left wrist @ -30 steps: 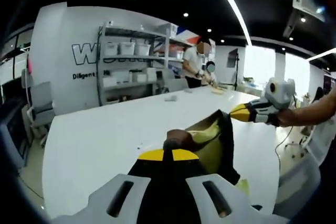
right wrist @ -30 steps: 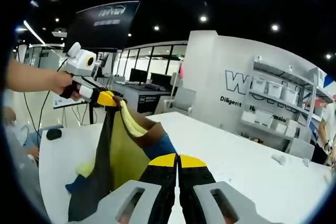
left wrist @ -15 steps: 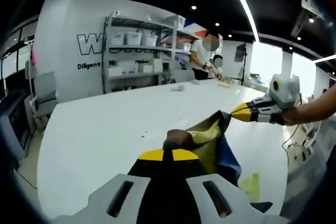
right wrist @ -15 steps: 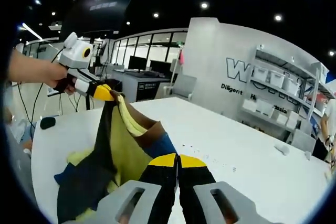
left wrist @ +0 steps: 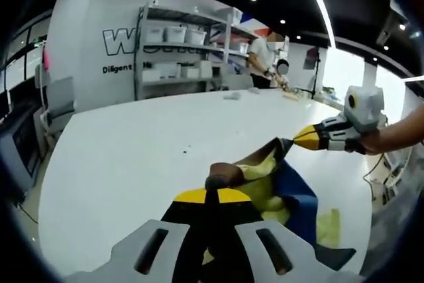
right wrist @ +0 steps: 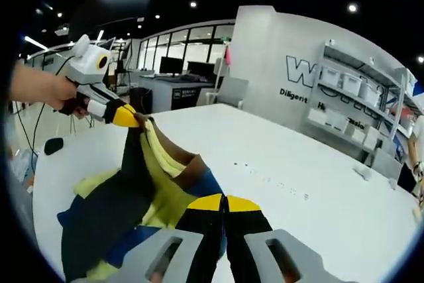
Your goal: Fold the garment on the visible template until the final outline fits inside the template.
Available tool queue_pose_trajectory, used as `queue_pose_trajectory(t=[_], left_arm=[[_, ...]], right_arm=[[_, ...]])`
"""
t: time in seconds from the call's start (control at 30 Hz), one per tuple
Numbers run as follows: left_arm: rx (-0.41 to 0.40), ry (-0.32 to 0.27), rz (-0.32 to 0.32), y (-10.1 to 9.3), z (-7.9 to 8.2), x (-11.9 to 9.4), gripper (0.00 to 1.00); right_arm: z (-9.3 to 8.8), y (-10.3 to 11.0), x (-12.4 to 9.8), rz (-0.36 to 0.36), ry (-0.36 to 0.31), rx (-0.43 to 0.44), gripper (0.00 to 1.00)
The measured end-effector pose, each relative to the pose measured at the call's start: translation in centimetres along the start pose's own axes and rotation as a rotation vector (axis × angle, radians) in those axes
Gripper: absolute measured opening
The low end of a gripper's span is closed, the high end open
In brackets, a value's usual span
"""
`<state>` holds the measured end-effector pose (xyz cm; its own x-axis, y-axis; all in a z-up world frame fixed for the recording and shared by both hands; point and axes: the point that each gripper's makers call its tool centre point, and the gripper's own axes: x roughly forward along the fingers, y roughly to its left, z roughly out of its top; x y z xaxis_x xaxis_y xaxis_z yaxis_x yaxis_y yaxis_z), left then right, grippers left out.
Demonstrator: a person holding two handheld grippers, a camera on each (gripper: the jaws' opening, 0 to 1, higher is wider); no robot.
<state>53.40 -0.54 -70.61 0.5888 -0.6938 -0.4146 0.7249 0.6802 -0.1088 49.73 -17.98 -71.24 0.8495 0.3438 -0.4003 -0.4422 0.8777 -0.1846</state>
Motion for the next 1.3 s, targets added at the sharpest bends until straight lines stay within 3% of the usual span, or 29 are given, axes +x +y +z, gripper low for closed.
queue_pose_trajectory(t=[0.3,0.5,0.83,1.3], left_arm=[[-0.034,-0.002,0.019,1.3,0.0,1.8,0.02],[0.022,0.020,0.057,1.9,-0.3,1.7,0.15],[0.039,0.027,0.042,0.9,-0.7,0.4,0.12],[0.047,0.055,0.022,-0.9,-2.8,-1.5,0.17]], right_arm=[[-0.4,-1.2,1.8,-0.016,0.025,-0.012,0.00],[-0.2,-1.1,1.9,-0.012,0.017,-0.017,0.00],[-1.1,0.0,0.3,-0.002,0.025,-0.027,0.00],[-2.0,1.8,-2.4,0.030,0.036,-0.014,0.13]])
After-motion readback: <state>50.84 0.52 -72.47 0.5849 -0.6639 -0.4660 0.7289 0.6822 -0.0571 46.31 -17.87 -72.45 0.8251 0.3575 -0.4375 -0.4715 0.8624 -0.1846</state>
